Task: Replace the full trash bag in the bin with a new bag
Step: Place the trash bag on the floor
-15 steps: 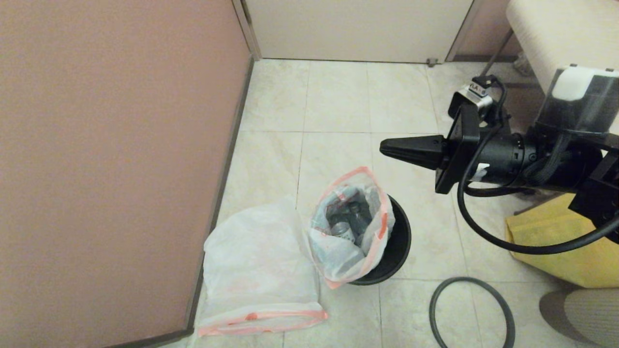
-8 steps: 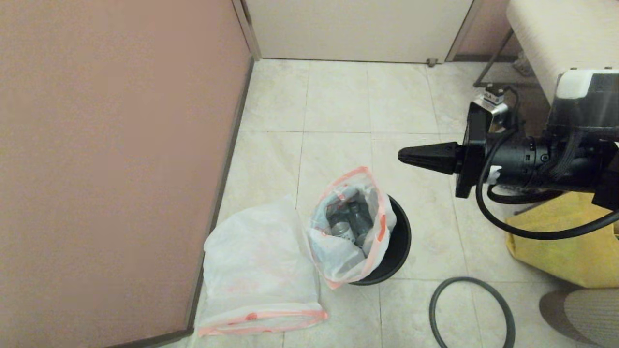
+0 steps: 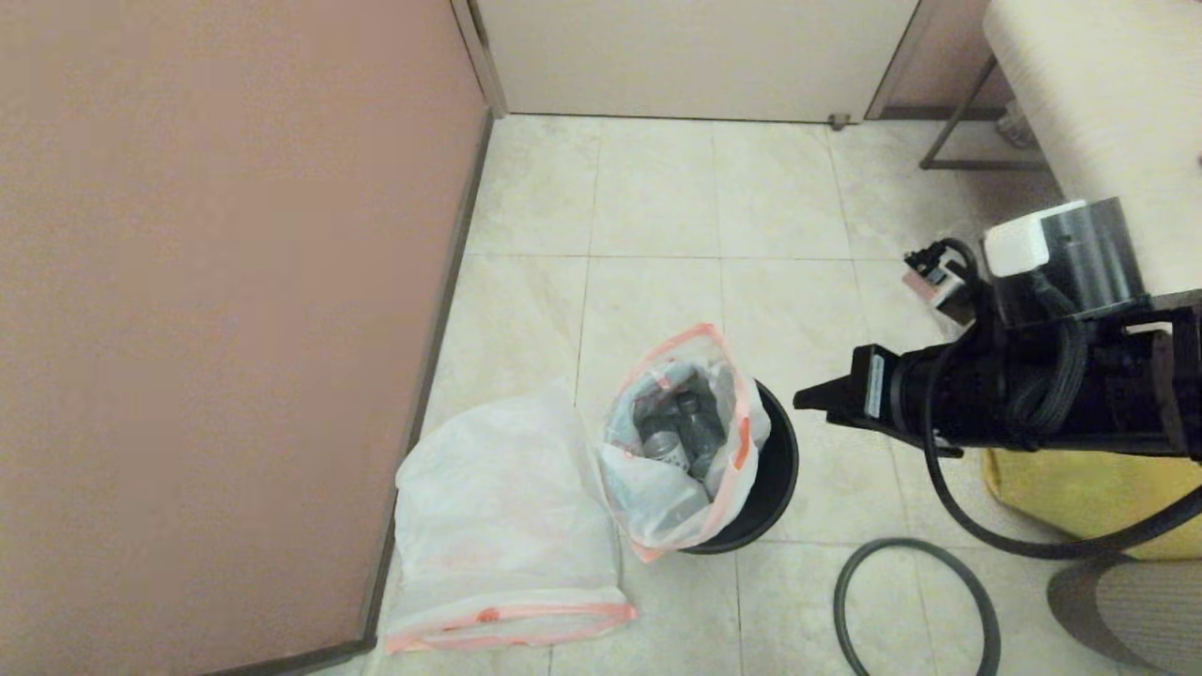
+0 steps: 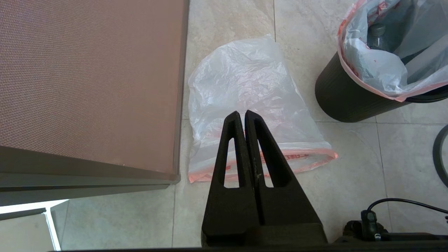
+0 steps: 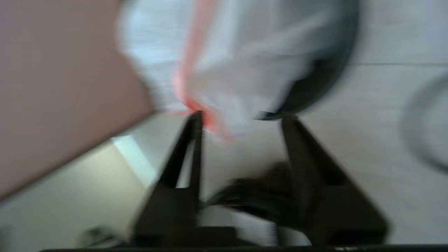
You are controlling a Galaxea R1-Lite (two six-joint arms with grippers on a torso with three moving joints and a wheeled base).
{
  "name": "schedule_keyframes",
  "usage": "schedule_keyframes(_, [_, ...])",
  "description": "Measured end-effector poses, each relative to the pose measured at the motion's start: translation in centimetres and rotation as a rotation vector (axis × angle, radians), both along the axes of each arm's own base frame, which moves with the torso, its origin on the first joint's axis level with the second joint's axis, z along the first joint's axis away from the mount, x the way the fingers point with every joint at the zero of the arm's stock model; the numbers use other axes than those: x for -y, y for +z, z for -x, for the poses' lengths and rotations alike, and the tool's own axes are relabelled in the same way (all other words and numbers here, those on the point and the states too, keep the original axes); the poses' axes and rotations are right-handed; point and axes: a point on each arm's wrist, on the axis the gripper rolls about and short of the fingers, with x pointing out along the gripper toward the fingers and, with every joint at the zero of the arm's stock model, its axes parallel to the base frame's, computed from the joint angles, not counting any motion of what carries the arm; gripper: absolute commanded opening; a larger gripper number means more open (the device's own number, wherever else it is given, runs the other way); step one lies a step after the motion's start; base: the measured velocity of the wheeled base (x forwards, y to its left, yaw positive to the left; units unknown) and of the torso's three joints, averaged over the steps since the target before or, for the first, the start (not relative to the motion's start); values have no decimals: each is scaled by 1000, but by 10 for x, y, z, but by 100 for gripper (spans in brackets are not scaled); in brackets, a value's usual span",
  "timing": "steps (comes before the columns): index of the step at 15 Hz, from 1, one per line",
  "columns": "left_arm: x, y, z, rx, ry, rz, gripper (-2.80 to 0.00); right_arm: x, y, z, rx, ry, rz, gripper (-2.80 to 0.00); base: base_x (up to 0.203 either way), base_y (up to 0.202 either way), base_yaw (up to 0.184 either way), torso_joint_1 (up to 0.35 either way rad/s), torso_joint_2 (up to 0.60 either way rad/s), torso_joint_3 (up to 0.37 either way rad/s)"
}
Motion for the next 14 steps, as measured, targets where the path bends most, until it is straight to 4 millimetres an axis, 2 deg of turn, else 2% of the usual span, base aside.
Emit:
schedule_keyframes(4, [0, 0, 0, 0, 0, 1, -280, -19, 1, 18, 65, -54, 216, 0, 0, 0, 0, 0, 0, 0])
schedule_keyframes(8, [0, 0, 0, 0, -1, 0, -280, -46, 2, 14, 159, -52, 376, 0, 0, 0, 0, 0, 0, 0])
schedule_keyframes(11, [0, 0, 0, 0, 0, 1, -280, -64, -9, 5, 213, -61, 553, 0, 0, 0, 0, 0, 0, 0])
schedule_keyframes(14, [0, 0, 0, 0, -1, 1, -280, -80, -21, -3, 213, -27, 610, 0, 0, 0, 0, 0, 0, 0])
